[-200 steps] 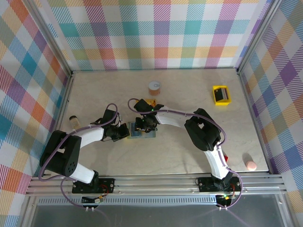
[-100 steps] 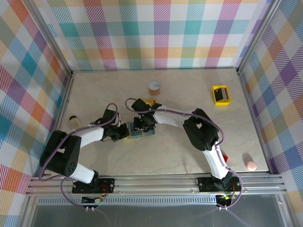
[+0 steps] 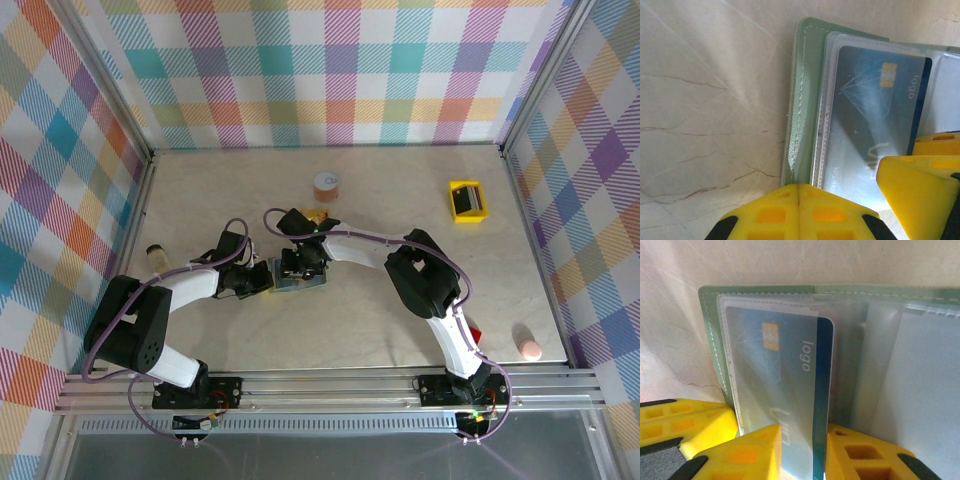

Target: Put the credit cards into the card holder

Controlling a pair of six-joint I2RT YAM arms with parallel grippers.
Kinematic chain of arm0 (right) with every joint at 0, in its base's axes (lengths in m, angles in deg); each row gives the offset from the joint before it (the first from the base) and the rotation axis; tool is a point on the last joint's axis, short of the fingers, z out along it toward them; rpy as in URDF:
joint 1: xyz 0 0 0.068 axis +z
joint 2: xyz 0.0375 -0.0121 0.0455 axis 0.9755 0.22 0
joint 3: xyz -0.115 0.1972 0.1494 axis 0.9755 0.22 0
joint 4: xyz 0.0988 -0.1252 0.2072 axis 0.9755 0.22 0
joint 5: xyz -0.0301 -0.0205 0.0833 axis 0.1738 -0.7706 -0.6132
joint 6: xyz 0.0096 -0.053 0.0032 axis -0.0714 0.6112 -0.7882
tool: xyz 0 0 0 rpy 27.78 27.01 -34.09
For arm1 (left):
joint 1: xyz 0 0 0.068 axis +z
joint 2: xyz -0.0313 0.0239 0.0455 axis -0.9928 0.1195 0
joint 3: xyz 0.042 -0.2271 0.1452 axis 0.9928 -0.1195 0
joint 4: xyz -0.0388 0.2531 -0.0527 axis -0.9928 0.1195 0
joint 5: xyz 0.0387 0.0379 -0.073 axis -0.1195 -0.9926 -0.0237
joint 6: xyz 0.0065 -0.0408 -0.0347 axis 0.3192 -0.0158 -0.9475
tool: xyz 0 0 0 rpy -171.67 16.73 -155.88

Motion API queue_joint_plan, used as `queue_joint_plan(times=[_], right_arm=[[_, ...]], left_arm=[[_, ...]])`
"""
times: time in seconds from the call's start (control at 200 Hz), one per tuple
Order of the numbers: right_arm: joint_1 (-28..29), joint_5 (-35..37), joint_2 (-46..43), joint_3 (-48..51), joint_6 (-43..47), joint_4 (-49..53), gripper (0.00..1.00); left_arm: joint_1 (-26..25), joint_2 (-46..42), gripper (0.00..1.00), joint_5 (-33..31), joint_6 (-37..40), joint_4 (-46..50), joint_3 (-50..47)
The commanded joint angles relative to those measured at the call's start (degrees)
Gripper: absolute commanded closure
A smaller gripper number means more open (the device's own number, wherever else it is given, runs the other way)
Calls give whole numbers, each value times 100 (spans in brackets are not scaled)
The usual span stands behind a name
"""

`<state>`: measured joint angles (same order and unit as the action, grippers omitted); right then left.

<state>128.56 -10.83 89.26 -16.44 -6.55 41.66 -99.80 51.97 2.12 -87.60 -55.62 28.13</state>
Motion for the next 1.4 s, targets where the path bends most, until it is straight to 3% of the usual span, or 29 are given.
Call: queue_joint_plan(times=[0.0, 0.475, 1.395], right_arm=[[94, -53, 57, -203, 91, 138, 70], [93, 501, -100, -241, 147, 506, 63], [182, 887, 211, -694, 449, 870, 61]], left_arm=[[58, -151, 94, 72, 80, 32, -61], [93, -239, 95, -234, 59, 235, -70], [94, -26, 95, 3, 103, -42, -149]])
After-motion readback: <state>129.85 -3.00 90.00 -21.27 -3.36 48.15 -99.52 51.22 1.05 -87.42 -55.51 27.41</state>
